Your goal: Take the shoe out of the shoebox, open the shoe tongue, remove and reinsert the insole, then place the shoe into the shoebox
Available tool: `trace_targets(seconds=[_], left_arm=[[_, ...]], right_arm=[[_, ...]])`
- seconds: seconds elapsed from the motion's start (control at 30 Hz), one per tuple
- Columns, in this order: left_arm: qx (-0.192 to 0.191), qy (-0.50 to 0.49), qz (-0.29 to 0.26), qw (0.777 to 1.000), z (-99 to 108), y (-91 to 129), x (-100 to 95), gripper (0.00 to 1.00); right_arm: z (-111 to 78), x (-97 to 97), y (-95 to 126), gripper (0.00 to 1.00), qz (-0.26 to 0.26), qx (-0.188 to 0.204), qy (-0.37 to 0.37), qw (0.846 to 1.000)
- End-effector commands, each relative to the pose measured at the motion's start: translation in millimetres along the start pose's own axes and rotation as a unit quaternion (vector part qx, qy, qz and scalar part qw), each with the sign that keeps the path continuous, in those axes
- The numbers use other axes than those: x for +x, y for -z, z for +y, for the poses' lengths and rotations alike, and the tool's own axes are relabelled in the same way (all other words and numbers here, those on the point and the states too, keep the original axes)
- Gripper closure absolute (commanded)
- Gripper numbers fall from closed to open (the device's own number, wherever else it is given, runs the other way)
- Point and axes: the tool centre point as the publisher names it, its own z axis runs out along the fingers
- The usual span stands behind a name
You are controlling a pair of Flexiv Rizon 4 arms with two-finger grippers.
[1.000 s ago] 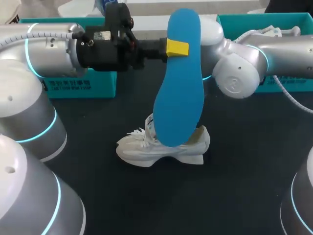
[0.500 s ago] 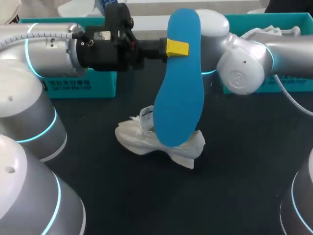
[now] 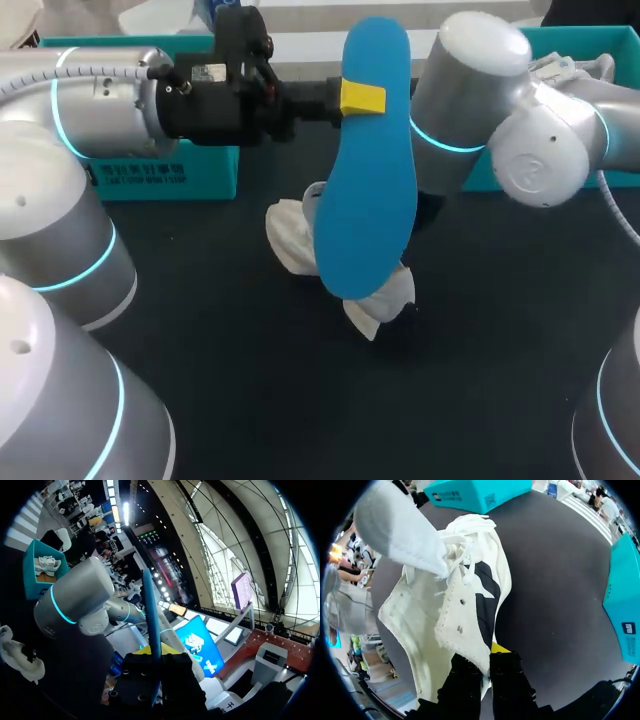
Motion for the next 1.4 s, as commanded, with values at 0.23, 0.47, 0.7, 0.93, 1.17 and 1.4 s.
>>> trace_targets(seconds=[0.23, 0.47, 0.7, 0.93, 1.17, 1.4], left_arm=[[0.000, 0.000, 0.000, 1.000, 0.3, -1.0, -0.9, 1.00], [0.000, 0.000, 0.000, 1.000, 0.3, -1.0, -0.9, 1.00], [0.000, 0.000, 0.000, 1.000, 0.3, -1.0, -0.9, 1.00], [0.000, 0.000, 0.000, 1.000, 0.3, -1.0, -0.9, 1.00], [0.000, 0.000, 0.000, 1.000, 0.3, -1.0, -0.9, 1.00], [0.000, 0.000, 0.000, 1.000, 0.3, -1.0, -0.9, 1.00]], right_arm=[[-8.1, -0.4, 8.9, 1.00, -0.002, -0.098, -0.078, 0.992], [-1.6, 11.5, 8.2, 1.00, -0.031, -0.141, -0.188, 0.971], [-4.7, 26.6, -4.1, 1.00, -0.036, -0.151, -0.223, 0.963], [-9.9, 38.2, -12.9, 1.00, -0.038, -0.145, -0.225, 0.963], [-15.3, 42.3, -28.1, 1.00, -0.030, -0.138, -0.232, 0.962], [-16.0, 40.5, -44.1, 1.00, -0.028, -0.128, -0.245, 0.961]])
